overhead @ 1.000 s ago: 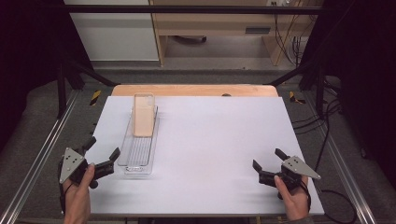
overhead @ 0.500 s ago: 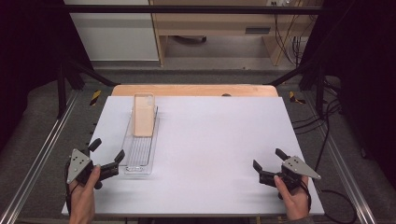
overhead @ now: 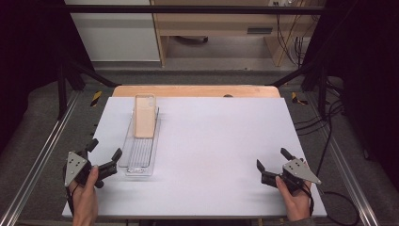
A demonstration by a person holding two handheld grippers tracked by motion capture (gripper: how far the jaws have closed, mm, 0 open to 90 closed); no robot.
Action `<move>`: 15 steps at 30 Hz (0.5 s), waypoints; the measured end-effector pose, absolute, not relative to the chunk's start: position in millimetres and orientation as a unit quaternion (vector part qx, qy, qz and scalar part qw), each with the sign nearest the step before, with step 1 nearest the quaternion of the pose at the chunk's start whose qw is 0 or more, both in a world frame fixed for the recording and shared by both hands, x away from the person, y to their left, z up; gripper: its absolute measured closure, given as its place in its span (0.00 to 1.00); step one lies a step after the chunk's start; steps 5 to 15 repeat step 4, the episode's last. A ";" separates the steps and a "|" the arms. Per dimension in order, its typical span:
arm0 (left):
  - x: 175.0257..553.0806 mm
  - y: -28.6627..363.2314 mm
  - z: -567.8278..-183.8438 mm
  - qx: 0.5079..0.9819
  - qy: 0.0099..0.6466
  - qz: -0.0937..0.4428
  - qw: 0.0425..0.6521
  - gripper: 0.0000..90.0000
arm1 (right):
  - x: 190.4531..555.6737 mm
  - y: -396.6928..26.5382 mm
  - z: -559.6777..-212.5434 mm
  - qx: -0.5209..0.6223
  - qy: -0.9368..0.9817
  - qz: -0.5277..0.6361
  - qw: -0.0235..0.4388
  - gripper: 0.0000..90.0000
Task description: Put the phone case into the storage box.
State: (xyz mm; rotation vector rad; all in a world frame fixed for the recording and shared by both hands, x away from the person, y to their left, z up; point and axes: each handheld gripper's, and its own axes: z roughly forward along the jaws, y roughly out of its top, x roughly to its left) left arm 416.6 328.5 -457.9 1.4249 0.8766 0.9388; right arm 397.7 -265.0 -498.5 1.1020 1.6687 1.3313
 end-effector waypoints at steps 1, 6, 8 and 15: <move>415.8 328.4 -458.2 0.610 0.373 0.402 0.573 0.04 | 398.5 -265.1 -499.6 0.429 0.648 0.516 0.360 0.03; 414.6 328.3 -457.6 0.617 0.370 0.405 0.565 0.04 | 403.1 -264.3 -503.4 0.435 0.650 0.511 0.356 0.03; 414.6 328.3 -457.6 0.617 0.370 0.405 0.565 0.04 | 403.1 -264.3 -503.4 0.435 0.650 0.511 0.356 0.03; 414.6 328.3 -457.6 0.617 0.370 0.405 0.565 0.04 | 403.1 -264.3 -503.4 0.435 0.650 0.511 0.356 0.03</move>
